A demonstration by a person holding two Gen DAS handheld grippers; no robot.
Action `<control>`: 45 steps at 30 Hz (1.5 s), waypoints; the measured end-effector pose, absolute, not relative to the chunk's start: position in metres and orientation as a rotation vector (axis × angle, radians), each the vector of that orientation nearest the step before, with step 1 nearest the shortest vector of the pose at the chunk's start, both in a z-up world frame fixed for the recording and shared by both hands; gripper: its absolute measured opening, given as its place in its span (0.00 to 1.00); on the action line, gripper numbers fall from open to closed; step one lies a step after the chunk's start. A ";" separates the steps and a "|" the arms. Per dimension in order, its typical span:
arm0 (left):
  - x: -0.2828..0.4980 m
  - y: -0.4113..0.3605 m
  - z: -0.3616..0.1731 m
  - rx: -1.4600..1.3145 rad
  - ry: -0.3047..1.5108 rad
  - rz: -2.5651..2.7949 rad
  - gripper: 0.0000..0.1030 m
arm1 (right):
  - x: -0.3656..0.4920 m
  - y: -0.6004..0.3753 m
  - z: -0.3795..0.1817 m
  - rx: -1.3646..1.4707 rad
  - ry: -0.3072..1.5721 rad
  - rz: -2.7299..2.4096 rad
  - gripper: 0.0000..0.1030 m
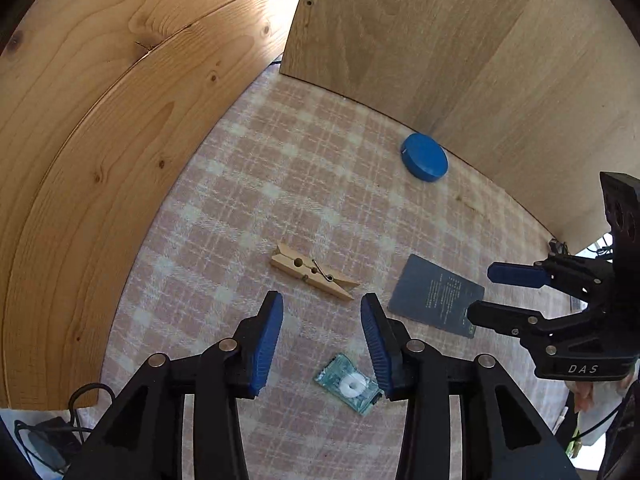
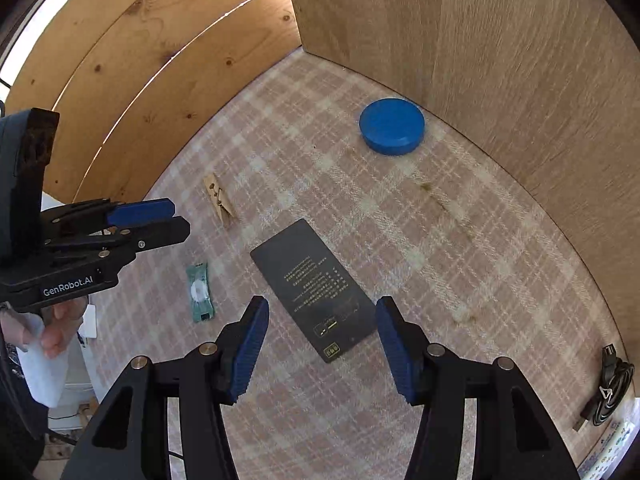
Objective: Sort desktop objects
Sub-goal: 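Close the left tool on the other wooden clothespin, then grasp the black card with the right tool while the left tool lifts the clothespin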
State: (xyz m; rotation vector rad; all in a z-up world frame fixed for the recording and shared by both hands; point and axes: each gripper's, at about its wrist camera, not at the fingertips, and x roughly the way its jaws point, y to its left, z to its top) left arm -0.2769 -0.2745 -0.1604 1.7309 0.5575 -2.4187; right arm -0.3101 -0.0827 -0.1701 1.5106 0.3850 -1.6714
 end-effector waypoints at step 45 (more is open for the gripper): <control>-0.251 -0.250 -0.183 1.644 0.460 -2.377 0.13 | -0.273 -0.097 -0.196 1.325 0.779 -1.742 0.47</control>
